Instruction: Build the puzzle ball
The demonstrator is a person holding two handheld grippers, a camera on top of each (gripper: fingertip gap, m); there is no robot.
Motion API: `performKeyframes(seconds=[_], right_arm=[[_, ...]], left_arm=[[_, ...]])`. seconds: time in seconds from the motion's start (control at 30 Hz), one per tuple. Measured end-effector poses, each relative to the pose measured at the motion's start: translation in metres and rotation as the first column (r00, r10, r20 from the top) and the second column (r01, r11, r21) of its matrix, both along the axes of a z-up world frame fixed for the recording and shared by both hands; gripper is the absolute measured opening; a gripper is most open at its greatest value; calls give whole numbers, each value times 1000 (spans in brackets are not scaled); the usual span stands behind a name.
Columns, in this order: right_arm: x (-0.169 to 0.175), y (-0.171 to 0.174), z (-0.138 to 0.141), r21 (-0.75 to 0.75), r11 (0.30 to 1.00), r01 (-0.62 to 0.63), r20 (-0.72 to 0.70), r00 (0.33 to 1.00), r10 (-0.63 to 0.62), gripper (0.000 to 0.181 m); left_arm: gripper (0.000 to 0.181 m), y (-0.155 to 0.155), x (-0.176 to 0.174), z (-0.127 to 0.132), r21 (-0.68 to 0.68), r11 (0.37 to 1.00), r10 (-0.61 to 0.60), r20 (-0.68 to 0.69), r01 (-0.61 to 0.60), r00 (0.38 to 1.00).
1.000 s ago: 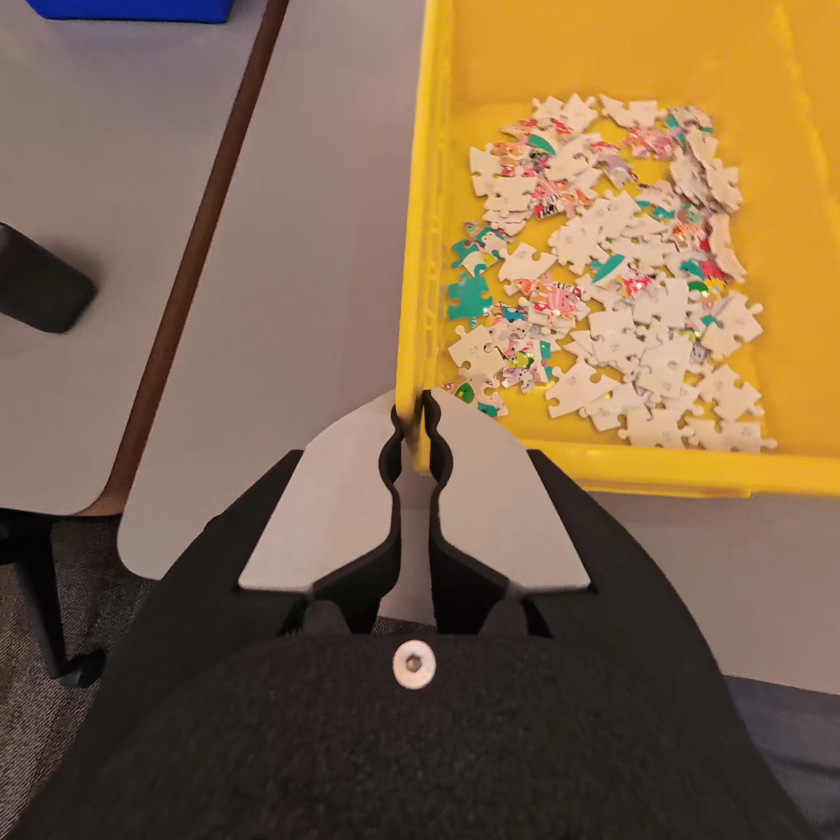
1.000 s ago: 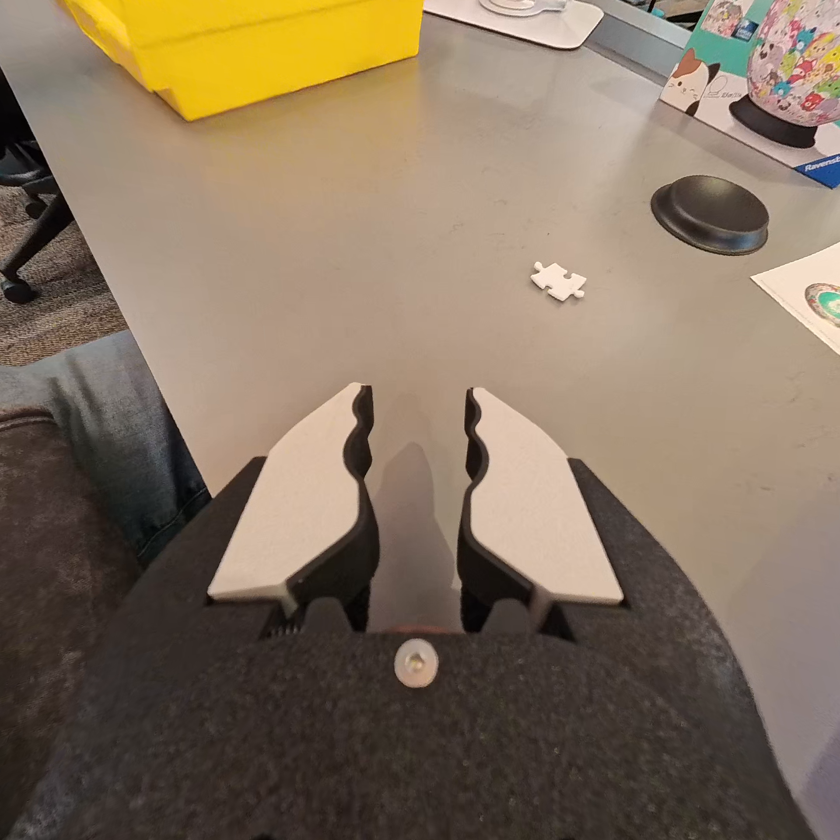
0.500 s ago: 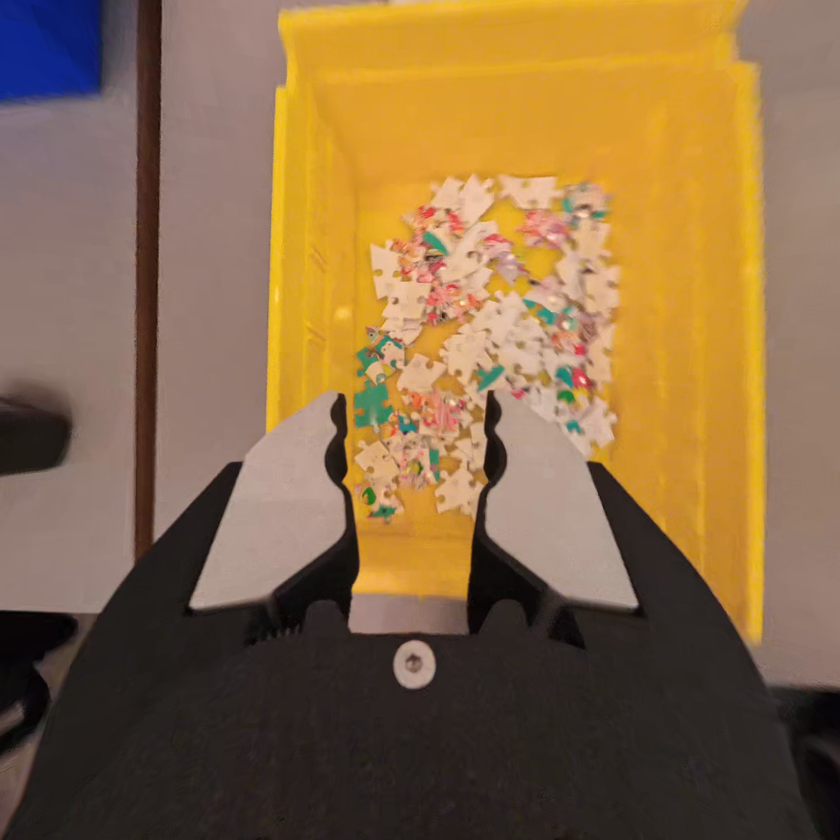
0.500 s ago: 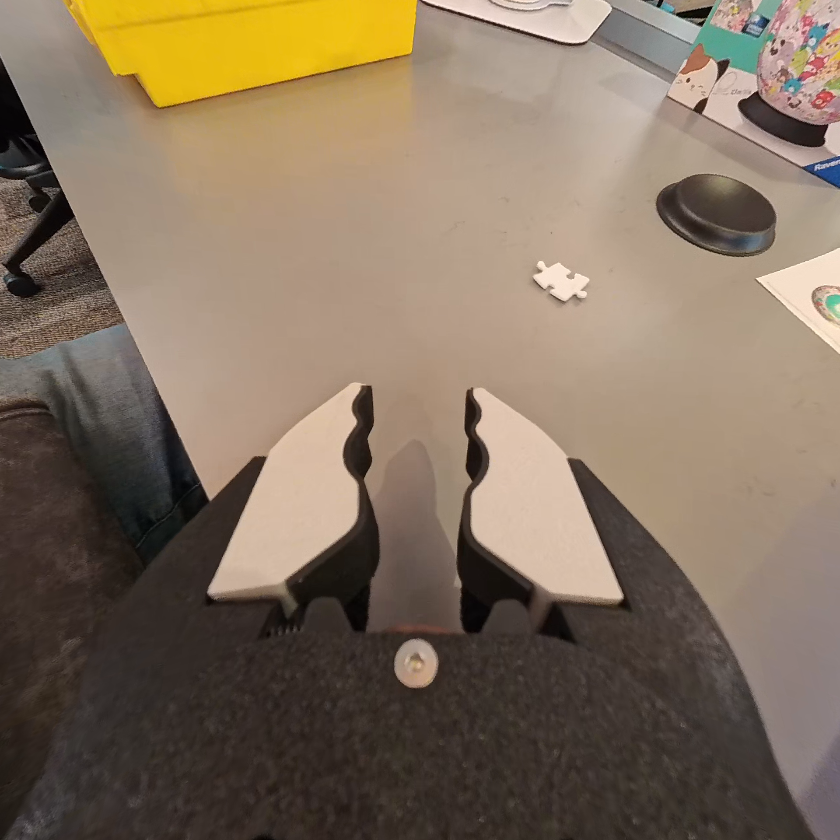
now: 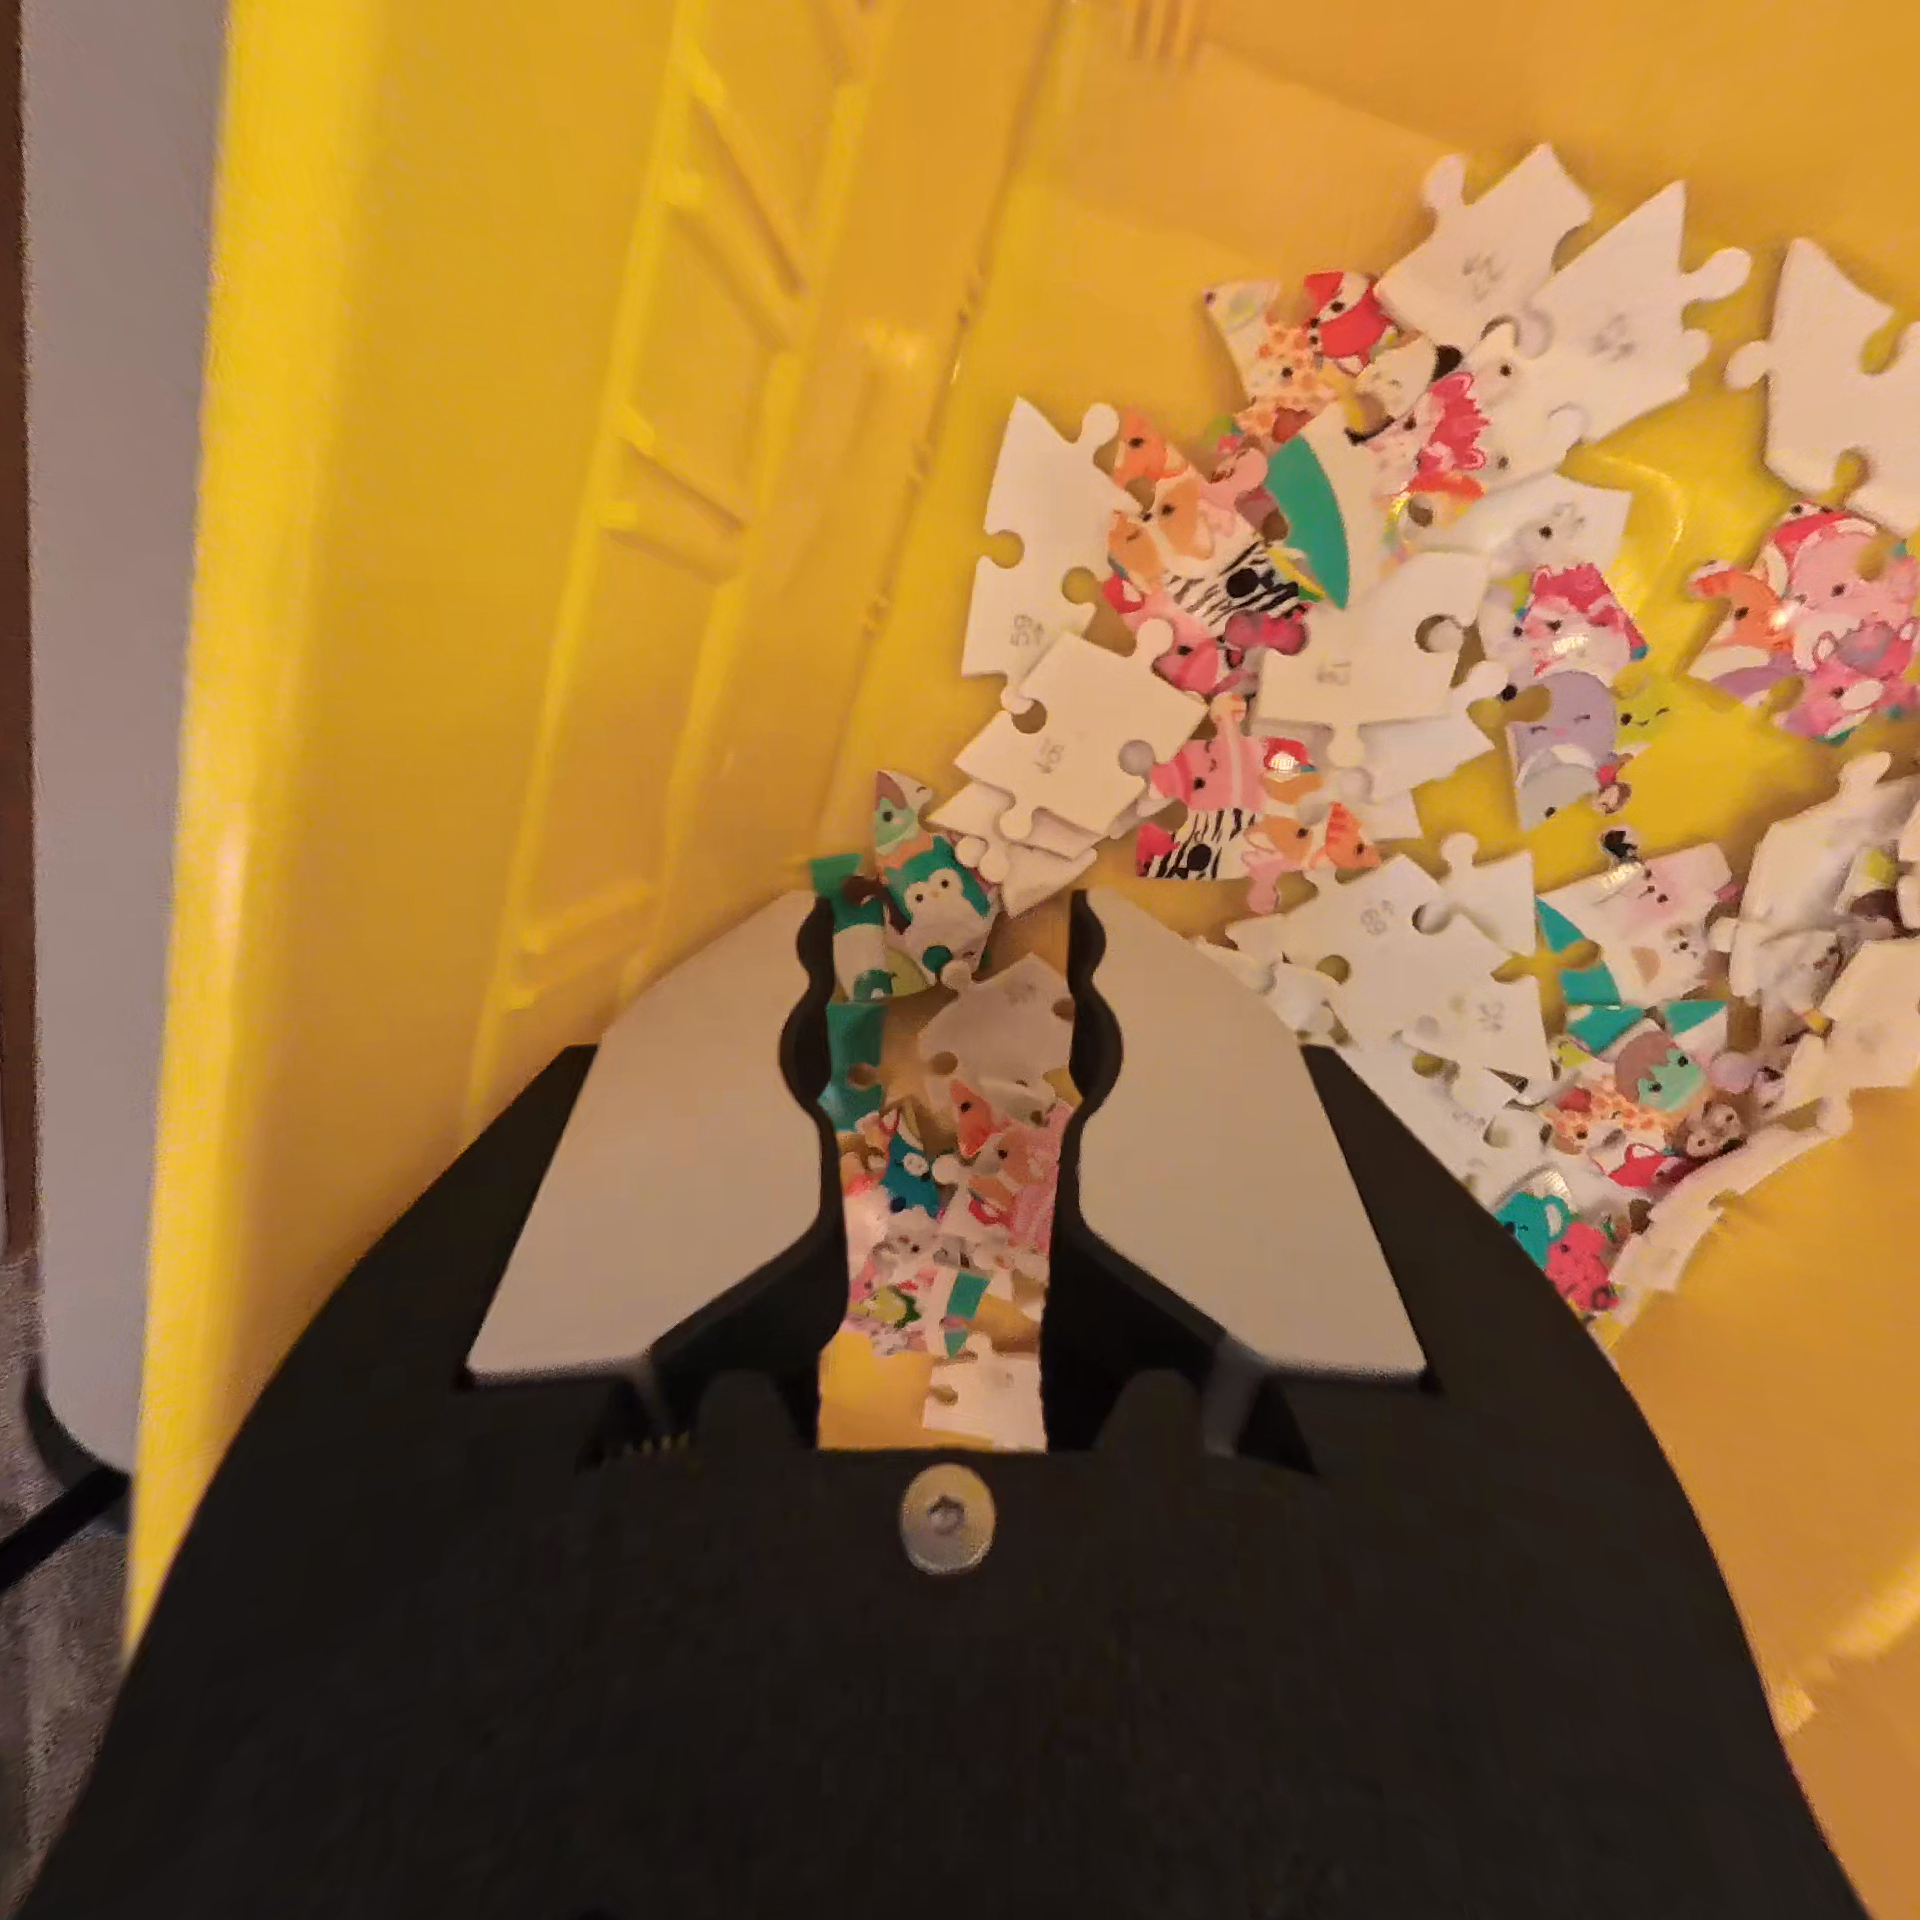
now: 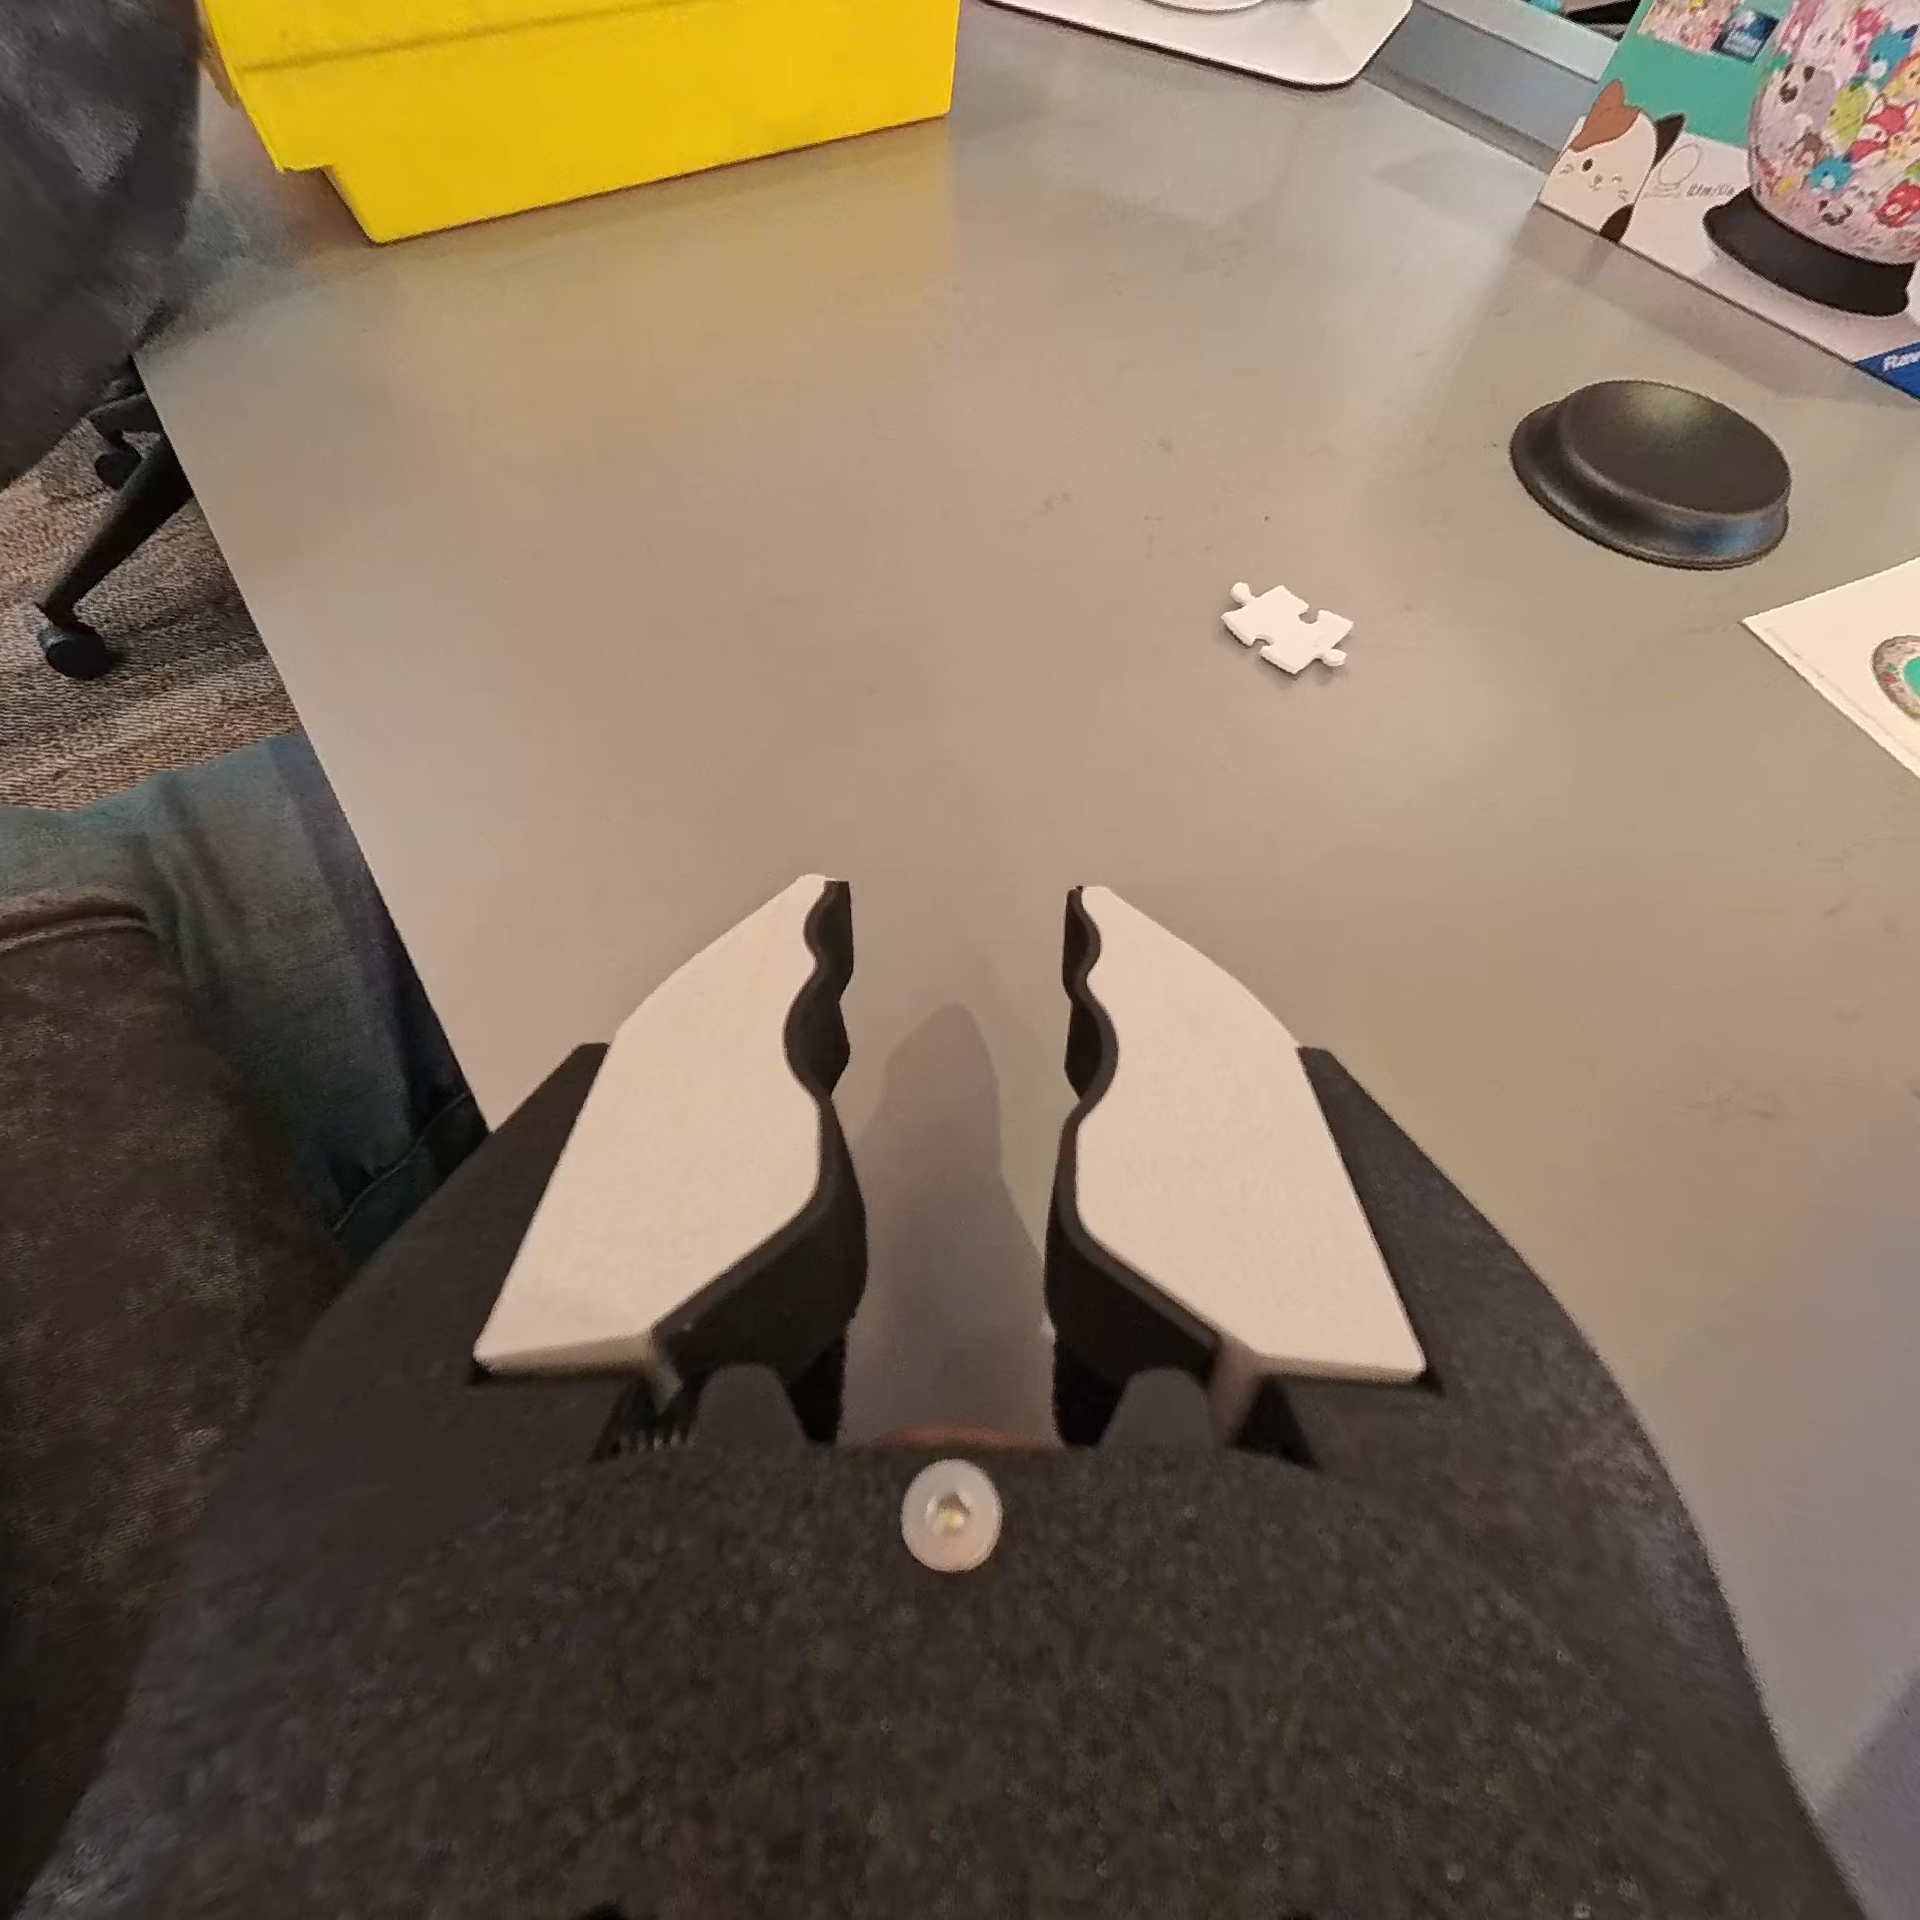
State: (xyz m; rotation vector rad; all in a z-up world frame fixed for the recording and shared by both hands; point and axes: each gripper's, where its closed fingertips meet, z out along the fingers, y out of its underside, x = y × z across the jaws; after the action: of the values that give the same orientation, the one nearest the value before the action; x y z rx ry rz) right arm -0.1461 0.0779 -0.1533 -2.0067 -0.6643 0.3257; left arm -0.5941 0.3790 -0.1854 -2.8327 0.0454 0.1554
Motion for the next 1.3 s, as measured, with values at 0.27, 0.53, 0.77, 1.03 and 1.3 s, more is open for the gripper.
performKeyframes(seconds=[0.27,0.53,0.77,1.03,1.3], right_arm=[[0,0,0,-8,1000,0,-9,1000,0,39],[0,0,-1,-8,1000,-2,3,1000,2,39],[-1,-1,-2,-11,1000,-4,5,1000,4,39],[-3,-1,-4,-17,1000,-9,17,1000,9,39],[-6,-2,-4,-15,1000,-19,27,999,20,39]], left_arm=[[34,1,0,-2,6,1000,-26,18,26,999],[34,-11,24,15,73,993,-108,225,94,968],[0,-21,58,86,252,964,-227,636,80,738],[28,-22,22,62,235,967,-176,345,97,922],[50,-5,4,2,70,996,49,146,-60,988]])
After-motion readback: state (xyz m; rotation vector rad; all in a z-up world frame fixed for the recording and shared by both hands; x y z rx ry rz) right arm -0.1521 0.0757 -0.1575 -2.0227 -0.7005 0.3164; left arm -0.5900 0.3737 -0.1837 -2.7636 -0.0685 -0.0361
